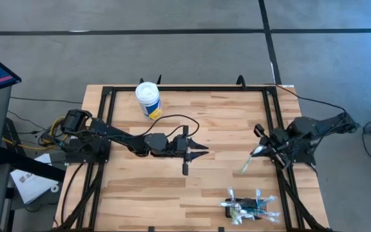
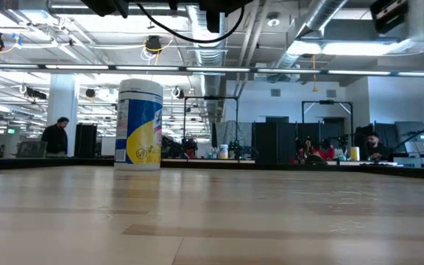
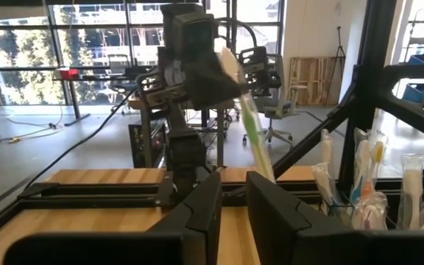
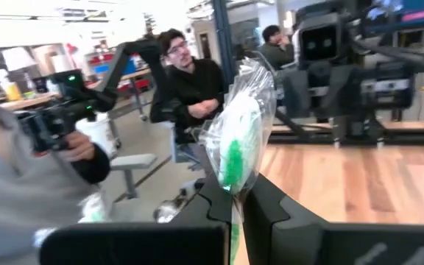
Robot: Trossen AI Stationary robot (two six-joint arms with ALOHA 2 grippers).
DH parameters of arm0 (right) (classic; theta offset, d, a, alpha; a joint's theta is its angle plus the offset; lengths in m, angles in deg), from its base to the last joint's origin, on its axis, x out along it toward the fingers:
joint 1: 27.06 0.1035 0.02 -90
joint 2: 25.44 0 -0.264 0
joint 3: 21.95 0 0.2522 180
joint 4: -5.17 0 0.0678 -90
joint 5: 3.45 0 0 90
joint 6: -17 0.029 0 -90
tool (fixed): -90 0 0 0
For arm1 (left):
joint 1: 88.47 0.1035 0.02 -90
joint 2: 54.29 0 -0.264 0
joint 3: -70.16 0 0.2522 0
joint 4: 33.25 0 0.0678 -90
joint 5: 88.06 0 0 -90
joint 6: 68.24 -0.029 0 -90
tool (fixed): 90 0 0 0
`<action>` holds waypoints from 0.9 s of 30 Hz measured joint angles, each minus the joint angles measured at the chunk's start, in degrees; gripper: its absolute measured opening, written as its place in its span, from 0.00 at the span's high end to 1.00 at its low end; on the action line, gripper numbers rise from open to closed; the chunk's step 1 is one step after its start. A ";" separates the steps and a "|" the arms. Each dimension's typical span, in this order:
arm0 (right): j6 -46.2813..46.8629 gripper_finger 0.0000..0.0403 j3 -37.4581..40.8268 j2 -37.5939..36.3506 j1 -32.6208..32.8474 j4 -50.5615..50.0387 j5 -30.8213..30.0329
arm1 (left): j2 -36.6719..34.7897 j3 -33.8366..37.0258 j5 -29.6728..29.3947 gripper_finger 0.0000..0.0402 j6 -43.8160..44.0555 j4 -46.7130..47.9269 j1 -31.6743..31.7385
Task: Pick & Place toothbrushing station
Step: Put the green toothbrush into the wire organizer
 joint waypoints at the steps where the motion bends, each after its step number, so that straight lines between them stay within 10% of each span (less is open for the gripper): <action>1: 0.31 1.00 0.00 -0.70 0.84 -0.86 -0.09 | 0.00 0.00 0.02 0.86 -0.01 0.02 0.00; 27: 2.38 1.00 0.00 15.65 25.08 9.86 -19.23 | 0.00 -0.02 -0.33 0.86 0.02 2.67 0.39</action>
